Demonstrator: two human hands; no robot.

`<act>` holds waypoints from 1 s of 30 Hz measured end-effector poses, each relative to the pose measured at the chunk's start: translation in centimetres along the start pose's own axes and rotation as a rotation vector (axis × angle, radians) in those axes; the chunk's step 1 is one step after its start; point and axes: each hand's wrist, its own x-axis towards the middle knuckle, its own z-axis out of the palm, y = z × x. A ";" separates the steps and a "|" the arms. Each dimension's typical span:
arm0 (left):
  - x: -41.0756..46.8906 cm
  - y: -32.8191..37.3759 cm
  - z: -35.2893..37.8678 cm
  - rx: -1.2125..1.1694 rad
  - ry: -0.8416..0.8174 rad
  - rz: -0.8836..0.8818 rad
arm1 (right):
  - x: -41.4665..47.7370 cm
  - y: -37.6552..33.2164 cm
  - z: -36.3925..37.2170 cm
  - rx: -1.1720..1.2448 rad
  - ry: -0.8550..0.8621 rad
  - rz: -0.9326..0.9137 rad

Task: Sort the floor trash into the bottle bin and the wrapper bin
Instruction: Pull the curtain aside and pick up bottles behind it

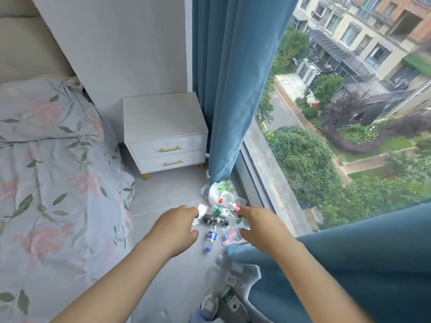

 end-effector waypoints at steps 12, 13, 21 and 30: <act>16.1 -5.2 12.9 0.055 -0.161 -0.016 | 14.3 6.3 14.1 0.043 -0.097 0.102; 17.5 -5.9 14.5 0.060 -0.172 -0.013 | 15.6 6.8 15.9 0.046 -0.106 0.112; 29.2 -12.1 28.8 0.144 -0.226 0.011 | 27.2 10.1 31.0 0.022 -0.188 0.144; 43.0 -18.1 42.9 0.247 -0.178 0.095 | 40.3 15.9 46.6 -0.070 -0.087 0.153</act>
